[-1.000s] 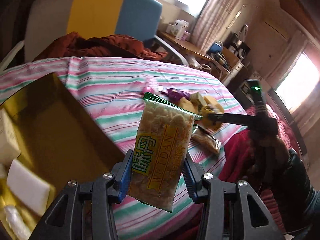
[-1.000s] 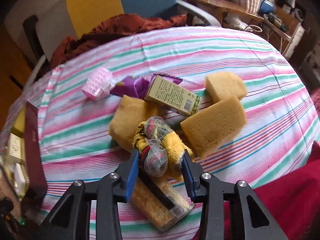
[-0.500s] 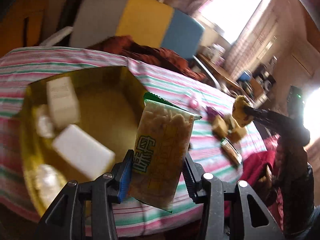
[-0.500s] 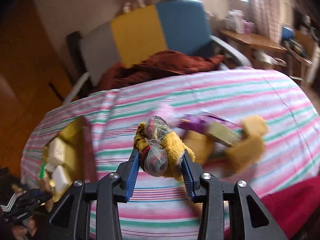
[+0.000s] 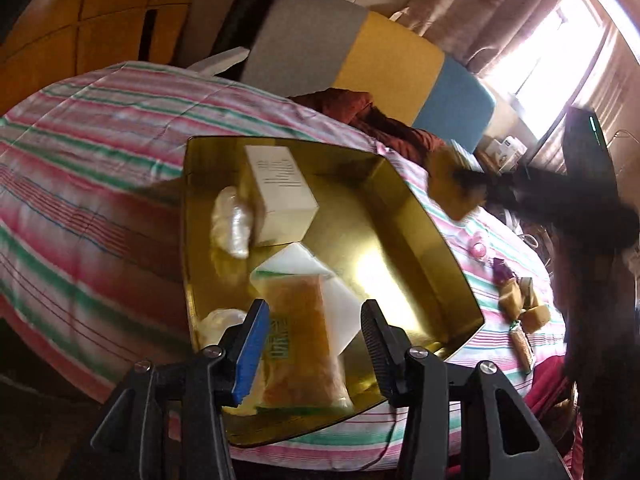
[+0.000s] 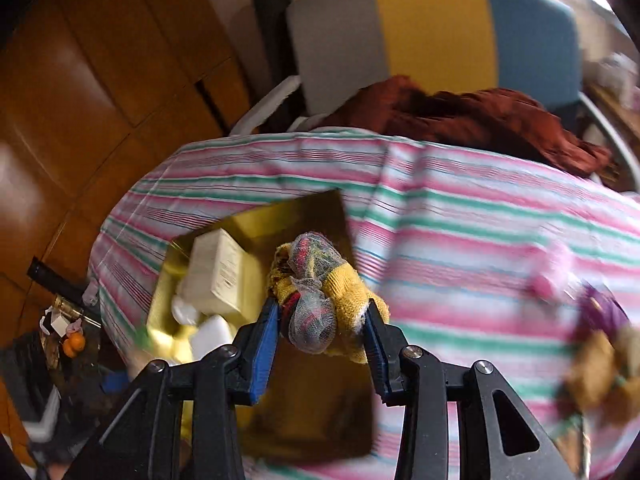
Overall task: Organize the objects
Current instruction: 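Release the snack bag and yellow cloth bundle into the gold tray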
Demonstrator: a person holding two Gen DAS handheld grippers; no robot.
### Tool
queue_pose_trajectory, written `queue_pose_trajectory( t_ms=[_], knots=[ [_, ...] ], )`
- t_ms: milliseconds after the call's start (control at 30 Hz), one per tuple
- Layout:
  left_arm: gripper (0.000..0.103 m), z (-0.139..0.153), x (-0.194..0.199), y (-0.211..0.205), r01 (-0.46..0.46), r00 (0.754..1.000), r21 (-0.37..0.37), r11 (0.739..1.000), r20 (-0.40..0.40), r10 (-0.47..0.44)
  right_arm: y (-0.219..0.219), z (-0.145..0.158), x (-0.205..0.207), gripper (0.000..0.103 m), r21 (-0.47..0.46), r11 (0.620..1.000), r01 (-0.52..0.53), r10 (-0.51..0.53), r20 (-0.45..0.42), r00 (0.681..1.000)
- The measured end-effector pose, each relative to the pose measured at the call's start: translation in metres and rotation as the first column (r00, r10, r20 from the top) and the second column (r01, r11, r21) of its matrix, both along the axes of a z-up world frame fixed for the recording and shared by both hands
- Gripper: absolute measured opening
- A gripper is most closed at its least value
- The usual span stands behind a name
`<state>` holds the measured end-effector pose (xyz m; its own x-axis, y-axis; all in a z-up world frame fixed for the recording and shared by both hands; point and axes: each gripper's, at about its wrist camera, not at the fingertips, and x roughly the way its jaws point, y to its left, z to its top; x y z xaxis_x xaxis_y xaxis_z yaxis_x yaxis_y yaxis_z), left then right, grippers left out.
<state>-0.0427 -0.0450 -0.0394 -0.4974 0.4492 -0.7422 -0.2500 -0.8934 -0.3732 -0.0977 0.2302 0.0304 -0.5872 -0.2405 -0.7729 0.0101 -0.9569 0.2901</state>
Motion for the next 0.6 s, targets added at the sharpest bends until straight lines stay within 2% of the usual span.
queue_pose_trajectory(
  t_ms=[67,200,400,500,600],
  knots=[
    [0.053,-0.001,0.001,-0.006,-0.015,1.0,-0.011,1.0,0.001,0.015,-0.015,0.006,-0.023,0.047,-0.034,0.999,-0.021,0.02,-0.029,0.999],
    [0.054,0.0,0.001,-0.016,-0.044,0.999,-0.006,0.999,-0.006,0.044,-0.033,0.015,-0.03,0.063,0.011,0.999,-0.031,0.032,-0.065,0.997],
    [0.054,0.007,0.001,-0.012,-0.055,0.998,-0.012,0.998,-0.028,0.054,-0.038,-0.012,-0.006,0.07,0.038,0.997,-0.064,0.064,-0.008,0.998],
    [0.054,0.013,0.004,-0.006,-0.047,0.998,-0.036,0.998,-0.05,0.045,-0.036,-0.023,0.011,0.081,0.054,0.997,-0.063,0.062,0.01,0.998],
    [0.054,0.016,0.006,0.001,-0.046,0.997,-0.064,0.997,-0.058,0.042,-0.035,-0.028,0.029,0.087,0.072,0.996,-0.057,0.058,0.002,0.998]
  ],
)
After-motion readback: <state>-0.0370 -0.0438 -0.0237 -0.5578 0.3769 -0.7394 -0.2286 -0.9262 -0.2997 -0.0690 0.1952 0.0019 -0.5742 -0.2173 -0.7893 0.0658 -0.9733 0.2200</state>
